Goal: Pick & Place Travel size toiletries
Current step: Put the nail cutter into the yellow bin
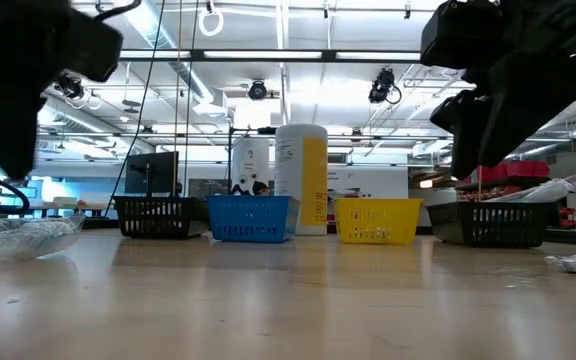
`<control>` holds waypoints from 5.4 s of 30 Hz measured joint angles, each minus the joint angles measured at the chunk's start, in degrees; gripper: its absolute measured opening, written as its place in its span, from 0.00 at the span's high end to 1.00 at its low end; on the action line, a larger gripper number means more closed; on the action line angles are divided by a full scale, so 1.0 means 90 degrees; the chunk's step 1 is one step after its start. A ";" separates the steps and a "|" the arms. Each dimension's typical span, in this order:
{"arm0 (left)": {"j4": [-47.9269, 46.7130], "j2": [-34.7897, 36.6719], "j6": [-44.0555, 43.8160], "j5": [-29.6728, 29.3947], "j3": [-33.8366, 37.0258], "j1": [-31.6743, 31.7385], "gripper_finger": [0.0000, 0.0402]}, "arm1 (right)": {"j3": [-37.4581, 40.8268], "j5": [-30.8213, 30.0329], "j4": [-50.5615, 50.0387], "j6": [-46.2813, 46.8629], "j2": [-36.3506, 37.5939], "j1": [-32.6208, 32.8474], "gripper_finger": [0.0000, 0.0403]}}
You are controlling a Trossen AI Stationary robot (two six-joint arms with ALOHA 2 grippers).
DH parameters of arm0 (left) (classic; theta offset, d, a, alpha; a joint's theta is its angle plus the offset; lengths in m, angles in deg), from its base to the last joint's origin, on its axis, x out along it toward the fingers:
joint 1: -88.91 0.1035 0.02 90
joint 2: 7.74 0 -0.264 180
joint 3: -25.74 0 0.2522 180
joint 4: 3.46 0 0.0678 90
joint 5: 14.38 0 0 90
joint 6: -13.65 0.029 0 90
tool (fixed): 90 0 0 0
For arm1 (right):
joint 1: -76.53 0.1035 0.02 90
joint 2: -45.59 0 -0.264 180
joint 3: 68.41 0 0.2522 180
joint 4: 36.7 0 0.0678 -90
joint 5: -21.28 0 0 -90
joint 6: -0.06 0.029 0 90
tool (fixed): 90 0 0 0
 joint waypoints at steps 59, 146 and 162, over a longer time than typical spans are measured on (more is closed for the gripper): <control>0.4075 -0.1185 0.7856 -0.0026 -0.1614 0.4204 0.85 | -0.0002 -0.1272 -0.2804 0.2658 -0.0027 0.0468 0.52; 0.3596 -0.1183 1.0421 -0.0497 -0.1615 0.3544 0.79 | 0.0000 -0.2137 0.3034 -0.3116 -0.0024 -0.1401 0.82; 0.3580 -0.1183 0.9746 -0.0500 -0.1615 0.3549 0.69 | 0.0000 -0.3712 0.1247 -0.0399 -0.0027 -0.1389 0.84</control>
